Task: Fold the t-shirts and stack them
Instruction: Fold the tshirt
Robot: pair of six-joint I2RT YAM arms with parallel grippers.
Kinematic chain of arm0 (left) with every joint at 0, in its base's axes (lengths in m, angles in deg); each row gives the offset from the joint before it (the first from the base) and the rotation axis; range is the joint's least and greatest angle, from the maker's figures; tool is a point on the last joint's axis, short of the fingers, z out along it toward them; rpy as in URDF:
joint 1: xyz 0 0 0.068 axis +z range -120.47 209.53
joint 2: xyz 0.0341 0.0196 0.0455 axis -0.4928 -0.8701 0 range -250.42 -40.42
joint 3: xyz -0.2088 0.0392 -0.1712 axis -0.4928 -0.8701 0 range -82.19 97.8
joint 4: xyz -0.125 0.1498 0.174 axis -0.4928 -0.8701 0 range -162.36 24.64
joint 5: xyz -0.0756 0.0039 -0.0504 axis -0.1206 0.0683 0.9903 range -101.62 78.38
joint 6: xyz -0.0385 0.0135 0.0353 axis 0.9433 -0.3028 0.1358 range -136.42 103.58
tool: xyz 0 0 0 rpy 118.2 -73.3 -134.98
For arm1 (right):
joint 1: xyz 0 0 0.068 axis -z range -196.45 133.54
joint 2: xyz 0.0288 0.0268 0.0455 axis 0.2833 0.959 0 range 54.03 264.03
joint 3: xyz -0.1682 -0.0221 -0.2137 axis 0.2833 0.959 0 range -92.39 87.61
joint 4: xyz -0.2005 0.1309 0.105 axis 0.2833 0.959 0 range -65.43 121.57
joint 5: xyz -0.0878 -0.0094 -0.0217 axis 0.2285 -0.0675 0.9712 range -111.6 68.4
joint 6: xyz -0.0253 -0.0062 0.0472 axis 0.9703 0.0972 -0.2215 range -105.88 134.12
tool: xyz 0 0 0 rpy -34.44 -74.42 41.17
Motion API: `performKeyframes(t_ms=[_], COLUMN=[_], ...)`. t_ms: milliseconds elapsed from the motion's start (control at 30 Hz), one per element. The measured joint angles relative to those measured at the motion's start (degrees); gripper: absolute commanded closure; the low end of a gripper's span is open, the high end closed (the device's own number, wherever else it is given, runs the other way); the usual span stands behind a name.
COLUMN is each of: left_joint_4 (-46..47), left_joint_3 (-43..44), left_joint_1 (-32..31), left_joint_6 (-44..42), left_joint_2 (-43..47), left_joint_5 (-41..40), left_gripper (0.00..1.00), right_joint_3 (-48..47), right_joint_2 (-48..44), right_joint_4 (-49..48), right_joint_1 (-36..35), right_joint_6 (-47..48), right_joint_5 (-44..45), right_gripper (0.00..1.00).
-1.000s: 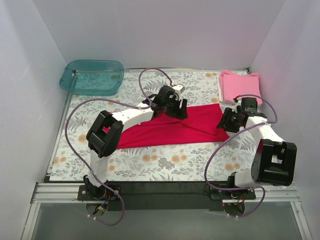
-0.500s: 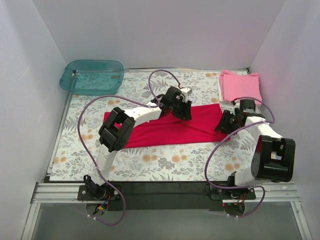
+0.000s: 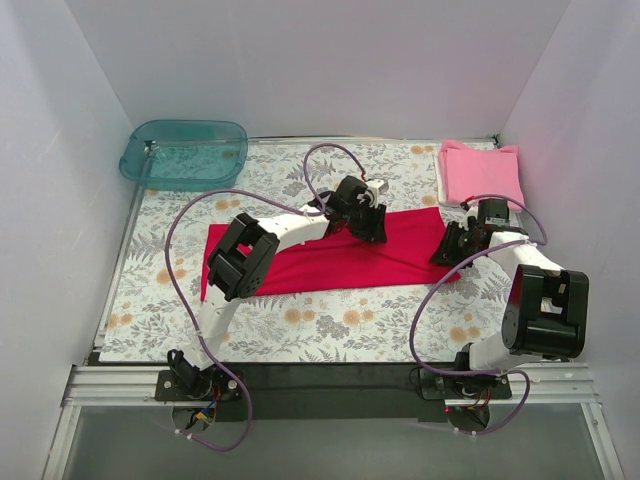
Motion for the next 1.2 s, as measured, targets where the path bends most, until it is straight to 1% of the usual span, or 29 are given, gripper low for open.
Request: performKeyframes(t_ms=[67, 167, 233, 267, 300, 333, 400, 433, 467, 633, 900, 1200], left_joint_4=[0.0, 0.0, 0.0, 0.0, 0.1, 0.1, 0.1, 0.1, 0.2, 0.9, 7.3, 12.8], left_joint_3=[0.0, 0.1, 0.3, 0.7, 1.0, 1.2, 1.3, 1.3, 1.3, 0.3, -9.2, -13.9], left_joint_1=[0.0, 0.0, 0.0, 0.0, 0.0, 0.0, 0.0, 0.0, 0.0, 0.0, 0.5, 1.3], left_joint_6=[0.1, 0.5, 0.9, 1.1, 1.4, 1.6, 2.1, 2.2, 2.2, 3.8, 7.9, 10.5], left_joint_2=[0.0, 0.0, -0.1, -0.3, -0.6, -0.7, -0.9, -1.1, -1.2, -1.3, 2.6, 5.9], left_joint_5=[0.2, 0.6, 1.0, 1.1, 1.2, 1.2, 1.2, 1.2, 1.2, 0.0, -3.8, -6.5], left_gripper=[0.69, 0.79, 0.82, 0.87, 0.9, 0.92, 1.0, 1.0, 1.0, 1.0, 1.0, 1.0], right_joint_3=[0.0, 0.0, 0.0, 0.0, 0.0, 0.0, 0.0, -0.1, -0.2, -1.4, -6.3, -11.2], right_joint_2=[0.0, 0.0, 0.1, 0.2, 0.4, 0.6, 0.8, 0.8, 0.8, 1.0, 4.3, 9.3], right_joint_4=[0.0, 0.0, -0.1, -0.1, -0.1, -0.1, -0.1, -0.1, 0.0, 0.0, -0.1, 0.0], right_joint_1=[0.0, 0.0, 0.0, 0.0, 0.0, 0.0, 0.0, 0.0, 0.0, 0.0, 0.0, 0.0], right_joint_6=[0.1, 0.3, 0.4, 0.5, 0.6, 0.7, 1.0, 1.0, 1.1, 1.2, 1.2, 1.5], right_joint_5=[-0.1, -0.3, -0.5, -0.6, -0.7, -0.7, -0.8, -0.9, -0.9, -0.5, 0.6, 0.9], right_gripper=[0.73, 0.77, 0.82, 0.85, 0.86, 0.9, 0.95, 0.98, 0.99, 0.99, 0.99, 0.99])
